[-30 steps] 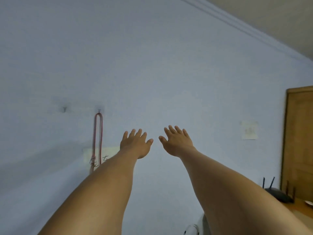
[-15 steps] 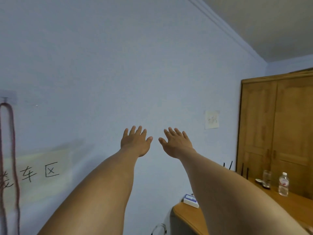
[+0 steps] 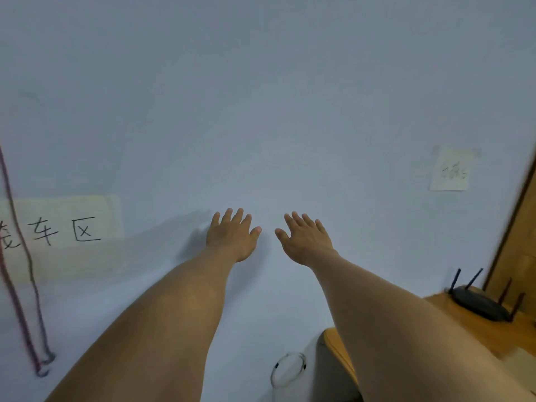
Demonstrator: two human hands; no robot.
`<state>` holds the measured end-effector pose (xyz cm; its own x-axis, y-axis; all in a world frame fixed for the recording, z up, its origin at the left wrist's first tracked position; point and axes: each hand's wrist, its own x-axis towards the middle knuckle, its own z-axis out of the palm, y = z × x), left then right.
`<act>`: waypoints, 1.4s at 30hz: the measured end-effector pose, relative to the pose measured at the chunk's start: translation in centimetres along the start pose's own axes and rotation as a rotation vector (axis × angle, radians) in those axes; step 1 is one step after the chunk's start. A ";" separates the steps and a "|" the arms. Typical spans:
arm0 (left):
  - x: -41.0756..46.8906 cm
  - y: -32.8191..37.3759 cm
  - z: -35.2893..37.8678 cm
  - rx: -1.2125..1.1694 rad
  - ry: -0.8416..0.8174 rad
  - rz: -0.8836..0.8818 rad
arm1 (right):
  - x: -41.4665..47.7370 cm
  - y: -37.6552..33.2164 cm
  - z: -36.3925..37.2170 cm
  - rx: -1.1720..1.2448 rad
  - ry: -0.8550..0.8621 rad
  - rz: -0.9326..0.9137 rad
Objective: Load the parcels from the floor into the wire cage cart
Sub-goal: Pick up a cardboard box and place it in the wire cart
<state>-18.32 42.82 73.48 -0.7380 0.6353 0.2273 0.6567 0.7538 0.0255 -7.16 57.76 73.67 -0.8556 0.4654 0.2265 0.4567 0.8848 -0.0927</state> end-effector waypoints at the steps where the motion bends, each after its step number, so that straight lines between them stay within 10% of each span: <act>1: 0.4 0.0 1.3 -0.005 -0.012 -0.038 | 1.0 0.6 1.1 0.004 -0.013 -0.032; 15: -4.2 -3.4 30.0 -0.114 -0.410 -0.369 | 3.0 3.4 31.2 0.188 -0.505 -0.123; 27: -15.0 -6.5 65.9 -0.505 -0.801 -0.589 | -7.3 3.0 66.6 0.397 -0.951 0.336; 42: -22.3 -3.6 85.1 -1.343 -0.719 -1.259 | -14.5 3.6 85.5 0.691 -0.977 0.683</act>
<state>-17.49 40.23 -14.49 -0.4883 0.1346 -0.8622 -0.7771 0.3824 0.4998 -13.91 56.28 -12.81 -0.4657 0.3815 -0.7985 0.8846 0.1745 -0.4325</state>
